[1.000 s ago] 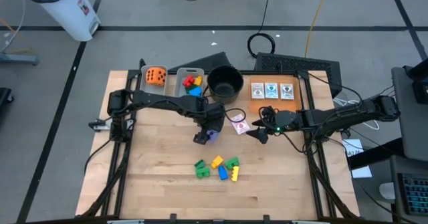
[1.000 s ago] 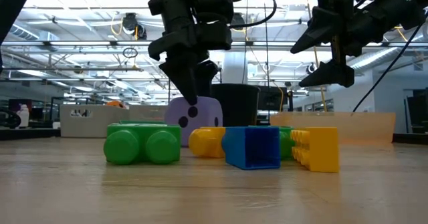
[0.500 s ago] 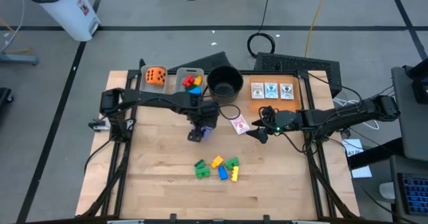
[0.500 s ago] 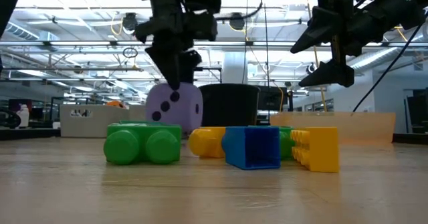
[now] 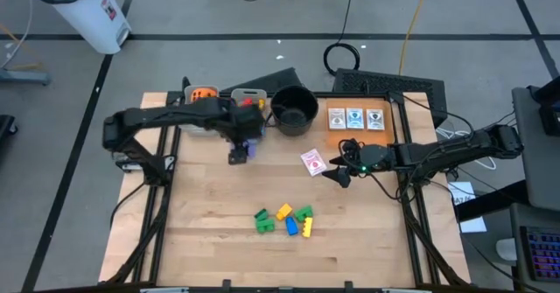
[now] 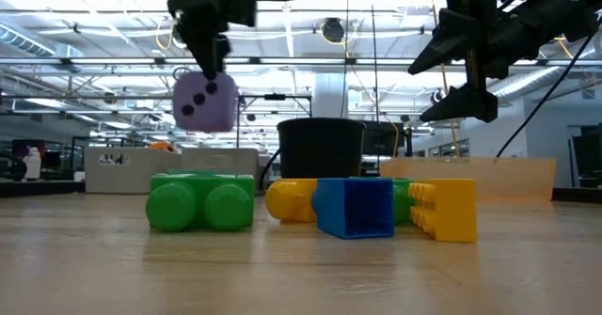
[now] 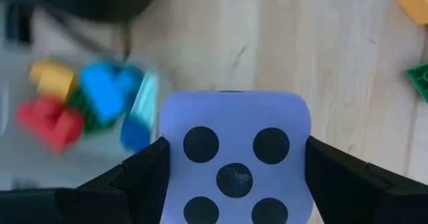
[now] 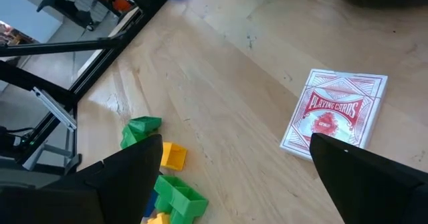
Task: Pick & Place Toys
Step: Put the purple die into the left gray bin
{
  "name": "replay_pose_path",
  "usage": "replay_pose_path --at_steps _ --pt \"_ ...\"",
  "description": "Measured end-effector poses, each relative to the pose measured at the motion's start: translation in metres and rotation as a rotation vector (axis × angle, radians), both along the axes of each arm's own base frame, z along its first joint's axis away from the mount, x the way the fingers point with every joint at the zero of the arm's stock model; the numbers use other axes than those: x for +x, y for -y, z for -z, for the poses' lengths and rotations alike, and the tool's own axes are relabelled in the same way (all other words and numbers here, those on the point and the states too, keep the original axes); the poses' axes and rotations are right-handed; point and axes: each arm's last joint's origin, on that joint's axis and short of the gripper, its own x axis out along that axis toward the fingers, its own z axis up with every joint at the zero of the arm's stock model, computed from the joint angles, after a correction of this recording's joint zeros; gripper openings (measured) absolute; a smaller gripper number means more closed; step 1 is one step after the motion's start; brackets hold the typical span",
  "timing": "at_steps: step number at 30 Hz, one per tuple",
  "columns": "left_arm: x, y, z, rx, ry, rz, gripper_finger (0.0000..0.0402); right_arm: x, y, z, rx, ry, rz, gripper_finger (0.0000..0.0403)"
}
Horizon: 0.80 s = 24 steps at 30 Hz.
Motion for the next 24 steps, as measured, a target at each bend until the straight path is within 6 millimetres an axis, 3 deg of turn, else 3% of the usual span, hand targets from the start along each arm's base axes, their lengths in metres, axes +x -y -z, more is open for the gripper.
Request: replay_pose_path --at_steps 5,10,17,24 --pt "-0.041 -0.022 -0.027 -0.021 0.022 -0.22 0.0287 0.0 0.0 0.0 0.0 0.003 0.0 0.0375" --pt "-0.077 -0.045 -0.041 -0.044 0.015 -0.478 0.0291 0.0 0.0 0.0 0.0 0.003 0.0 0.0375" --pt "-0.113 -0.082 -0.039 0.007 -0.095 -0.84 0.0284 0.0 0.0 0.0 0.0 0.003 -0.001 0.0375" --pt "-0.13 -0.112 -0.033 0.027 -0.08 -1.168 0.0289 0.0 0.0 0.0 0.016 0.003 0.003 0.0375"
